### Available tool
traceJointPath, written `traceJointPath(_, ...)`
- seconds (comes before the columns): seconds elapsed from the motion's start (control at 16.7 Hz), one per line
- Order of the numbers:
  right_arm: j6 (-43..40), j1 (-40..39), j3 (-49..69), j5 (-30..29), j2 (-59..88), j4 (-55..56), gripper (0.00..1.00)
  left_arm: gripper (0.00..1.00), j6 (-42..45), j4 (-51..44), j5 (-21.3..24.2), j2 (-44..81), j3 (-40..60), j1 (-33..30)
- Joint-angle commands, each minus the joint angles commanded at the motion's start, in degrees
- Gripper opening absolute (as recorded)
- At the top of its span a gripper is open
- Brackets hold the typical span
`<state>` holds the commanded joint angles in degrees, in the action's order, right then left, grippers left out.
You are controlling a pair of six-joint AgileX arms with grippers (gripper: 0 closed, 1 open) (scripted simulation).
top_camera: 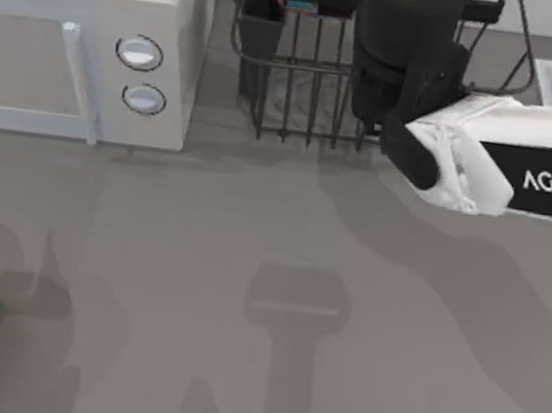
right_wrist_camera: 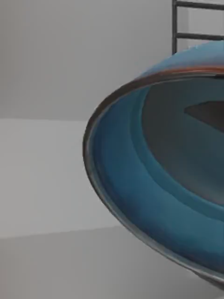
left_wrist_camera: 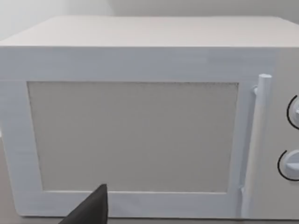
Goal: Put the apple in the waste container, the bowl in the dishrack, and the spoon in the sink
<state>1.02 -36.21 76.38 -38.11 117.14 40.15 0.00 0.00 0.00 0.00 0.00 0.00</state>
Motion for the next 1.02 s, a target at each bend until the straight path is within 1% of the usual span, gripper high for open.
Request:
traceJointPath(0.18, 0.00, 0.00, 0.00, 0.00, 0.00, 0.00, 0.98, 1.00, 0.00, 0.00, 0.00, 0.00, 0.00, 0.00)
traceJointPath(0.24, 0.00, 0.00, 0.00, 0.00, 0.00, 0.00, 1.00, 1.00, 0.00, 0.00, 0.00, 0.00, 0.00, 0.00)
traceJointPath(0.78, 0.00, -0.12, 0.01, -0.01, -0.02, -0.01, 1.00, 1.00, 0.00, 0.00, 0.00, 0.00, 0.00, 0.00)
traceJointPath(0.9, 0.16, 0.60, -1.67, 1.57, -1.60, -0.39, 1.00, 1.00, 0.00, 0.00, 0.00, 0.00, 0.00, 0.00)
traceJointPath(1.02, 0.46, 2.26, -5.70, 4.90, -5.30, -1.30, 1.00, 1.00, 0.00, 0.00, 0.00, 0.00, 0.00, 0.00)
